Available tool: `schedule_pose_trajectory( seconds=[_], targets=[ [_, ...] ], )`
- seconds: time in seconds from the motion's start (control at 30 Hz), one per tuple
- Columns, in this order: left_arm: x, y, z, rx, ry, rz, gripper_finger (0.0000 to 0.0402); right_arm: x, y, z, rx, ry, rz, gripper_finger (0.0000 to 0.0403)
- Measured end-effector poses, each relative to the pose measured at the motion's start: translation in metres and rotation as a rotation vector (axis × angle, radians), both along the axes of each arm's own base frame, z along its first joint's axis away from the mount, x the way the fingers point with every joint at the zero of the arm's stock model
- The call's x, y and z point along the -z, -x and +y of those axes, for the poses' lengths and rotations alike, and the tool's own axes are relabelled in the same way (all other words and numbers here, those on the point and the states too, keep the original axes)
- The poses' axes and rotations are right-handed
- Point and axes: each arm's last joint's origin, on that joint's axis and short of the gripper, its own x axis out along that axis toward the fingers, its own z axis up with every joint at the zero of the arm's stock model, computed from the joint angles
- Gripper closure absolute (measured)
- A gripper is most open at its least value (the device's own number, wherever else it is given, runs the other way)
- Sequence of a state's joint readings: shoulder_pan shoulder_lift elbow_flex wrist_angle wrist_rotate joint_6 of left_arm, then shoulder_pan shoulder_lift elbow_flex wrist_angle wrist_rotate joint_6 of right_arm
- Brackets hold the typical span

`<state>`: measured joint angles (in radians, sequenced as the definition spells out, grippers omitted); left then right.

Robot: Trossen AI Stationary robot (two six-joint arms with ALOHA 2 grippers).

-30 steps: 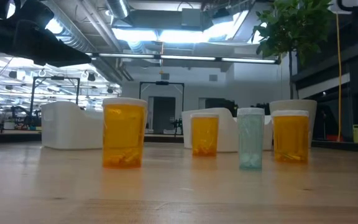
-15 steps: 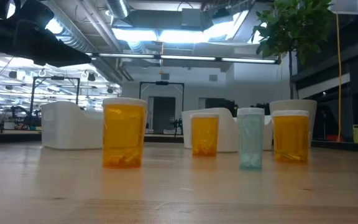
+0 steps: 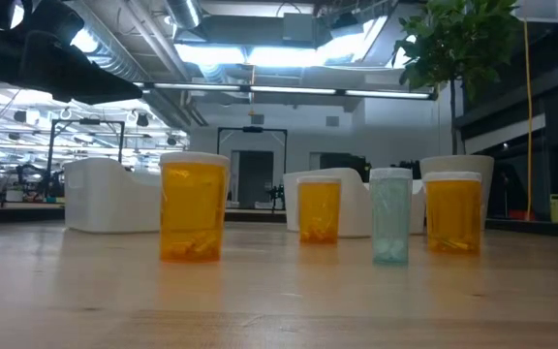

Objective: Pick and place medicine bottles into bin by pill shape (circle, oval)
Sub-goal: Put the pink tablet bottle into the right white bin

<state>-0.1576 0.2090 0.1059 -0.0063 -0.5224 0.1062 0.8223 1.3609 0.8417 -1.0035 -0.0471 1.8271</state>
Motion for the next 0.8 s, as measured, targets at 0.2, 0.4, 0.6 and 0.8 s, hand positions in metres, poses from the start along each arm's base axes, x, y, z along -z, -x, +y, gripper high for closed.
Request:
schedule_pose_trajectory(
  seconds=[0.2, 0.4, 0.6, 0.8],
  targets=[
    [0.0, 0.0, 0.0, 0.0, 0.0, 0.0, 0.0198, 0.0, 0.001, -0.001, -0.004, 0.006, 0.004, 0.0241],
    [0.0, 0.0, 0.0, 0.0, 0.0, 0.0, 0.0198, -0.002, 0.001, -0.001, -0.006, 0.013, 0.01, 0.0241],
    [0.0, 0.0, 0.0, 0.0, 0.0, 0.0, 0.0198, -0.012, -0.002, 0.002, -0.025, 0.006, -0.007, 0.0241],
    [0.0, 0.0, 0.0, 0.0, 0.0, 0.0, 0.0198, -0.013, 0.001, -0.002, -0.022, 0.04, 0.031, 0.0241]
  ],
)
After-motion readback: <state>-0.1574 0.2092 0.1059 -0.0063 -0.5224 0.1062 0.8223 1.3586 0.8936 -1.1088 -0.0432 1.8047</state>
